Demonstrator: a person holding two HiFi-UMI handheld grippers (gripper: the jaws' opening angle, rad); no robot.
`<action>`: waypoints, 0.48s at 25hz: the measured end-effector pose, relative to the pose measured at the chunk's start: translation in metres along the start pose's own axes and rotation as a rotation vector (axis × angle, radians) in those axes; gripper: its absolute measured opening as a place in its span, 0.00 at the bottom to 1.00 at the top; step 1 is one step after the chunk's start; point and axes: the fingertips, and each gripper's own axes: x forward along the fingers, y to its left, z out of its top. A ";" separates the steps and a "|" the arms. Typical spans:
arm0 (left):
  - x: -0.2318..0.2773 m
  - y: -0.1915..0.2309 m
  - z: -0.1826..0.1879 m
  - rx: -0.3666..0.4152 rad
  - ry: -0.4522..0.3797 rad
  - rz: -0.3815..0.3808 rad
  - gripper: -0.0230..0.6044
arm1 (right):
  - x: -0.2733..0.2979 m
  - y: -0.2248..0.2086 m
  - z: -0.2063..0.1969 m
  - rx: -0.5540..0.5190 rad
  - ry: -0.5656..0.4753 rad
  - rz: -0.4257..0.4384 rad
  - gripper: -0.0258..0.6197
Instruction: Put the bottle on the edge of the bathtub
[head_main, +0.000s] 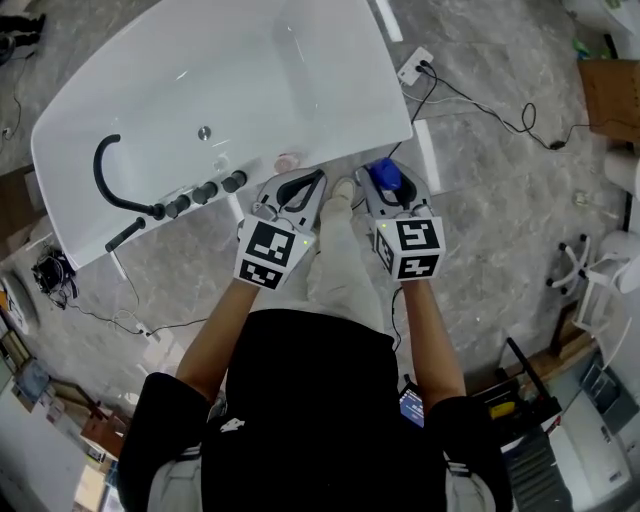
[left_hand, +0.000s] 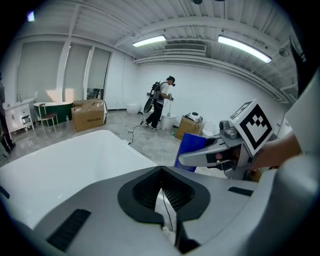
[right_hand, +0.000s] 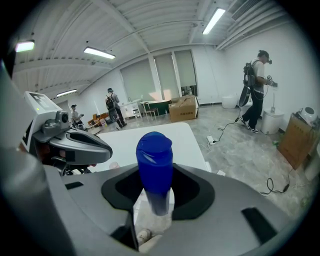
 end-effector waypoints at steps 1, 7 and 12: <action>0.003 0.001 -0.003 -0.003 0.004 0.001 0.06 | 0.004 -0.002 -0.003 -0.003 0.005 0.001 0.29; 0.019 0.011 -0.023 -0.026 0.031 0.007 0.06 | 0.029 -0.009 -0.017 -0.027 0.036 0.016 0.29; 0.032 0.012 -0.034 -0.025 0.044 0.003 0.06 | 0.049 -0.013 -0.030 -0.055 0.053 0.030 0.29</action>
